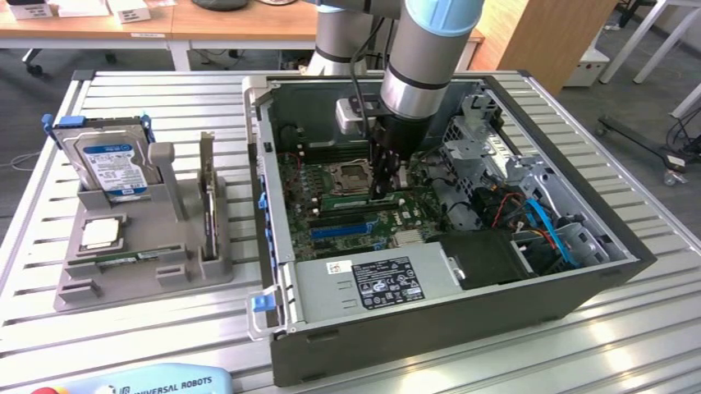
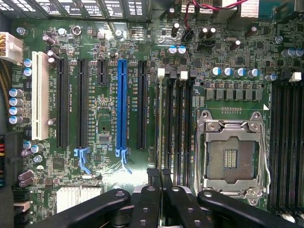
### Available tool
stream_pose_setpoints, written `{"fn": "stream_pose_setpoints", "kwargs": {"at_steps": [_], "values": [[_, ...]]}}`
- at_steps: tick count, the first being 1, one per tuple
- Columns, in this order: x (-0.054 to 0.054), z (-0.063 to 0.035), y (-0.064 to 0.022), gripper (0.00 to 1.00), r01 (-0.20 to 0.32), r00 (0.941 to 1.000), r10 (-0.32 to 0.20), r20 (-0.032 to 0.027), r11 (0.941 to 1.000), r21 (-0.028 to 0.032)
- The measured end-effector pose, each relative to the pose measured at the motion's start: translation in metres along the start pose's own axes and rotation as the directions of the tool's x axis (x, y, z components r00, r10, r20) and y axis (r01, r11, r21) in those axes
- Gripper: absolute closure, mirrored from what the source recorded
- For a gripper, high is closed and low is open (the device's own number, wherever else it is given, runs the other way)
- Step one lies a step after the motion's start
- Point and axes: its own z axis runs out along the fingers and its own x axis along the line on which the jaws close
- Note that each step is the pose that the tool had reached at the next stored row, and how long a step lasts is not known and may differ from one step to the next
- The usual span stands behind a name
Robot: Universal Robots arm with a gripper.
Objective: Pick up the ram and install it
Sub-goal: 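Insert the ram into the slot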
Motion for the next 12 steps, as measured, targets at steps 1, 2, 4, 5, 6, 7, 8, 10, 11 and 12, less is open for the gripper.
{"fn": "stream_pose_setpoints", "kwargs": {"at_steps": [1,2,4,5,6,7,8,10,11,12], "values": [[0.0000,0.0000,0.0000,0.88,0.000,1.0000,0.000,0.0001,1.0000,0.0000],[0.0000,0.0000,-0.0002,0.88,0.000,1.0000,0.000,0.0001,1.0000,0.0000],[0.0000,0.0000,-0.0006,0.88,0.000,1.0000,0.000,0.0002,1.0000,0.0001],[0.0000,0.0001,-0.0008,0.88,0.000,1.0000,0.000,0.0002,1.0000,0.0001],[0.0000,0.0001,-0.0009,0.88,0.000,1.0000,0.000,0.0002,1.0000,0.0000],[0.0000,0.0000,-0.0009,0.88,0.000,1.0000,0.000,0.0002,1.0000,0.0000],[0.0000,0.0000,-0.0010,0.88,0.000,1.0000,0.000,0.0001,1.0000,0.0001],[0.0000,0.0001,-0.0010,0.88,0.000,1.0000,0.000,0.0000,1.0000,0.0000],[0.0000,0.0012,-0.0011,0.88,0.000,1.0000,0.000,0.0002,1.0000,0.0001],[0.0000,0.0021,-0.0010,0.88,0.000,1.0000,0.000,0.0001,1.0000,0.0003]]}}
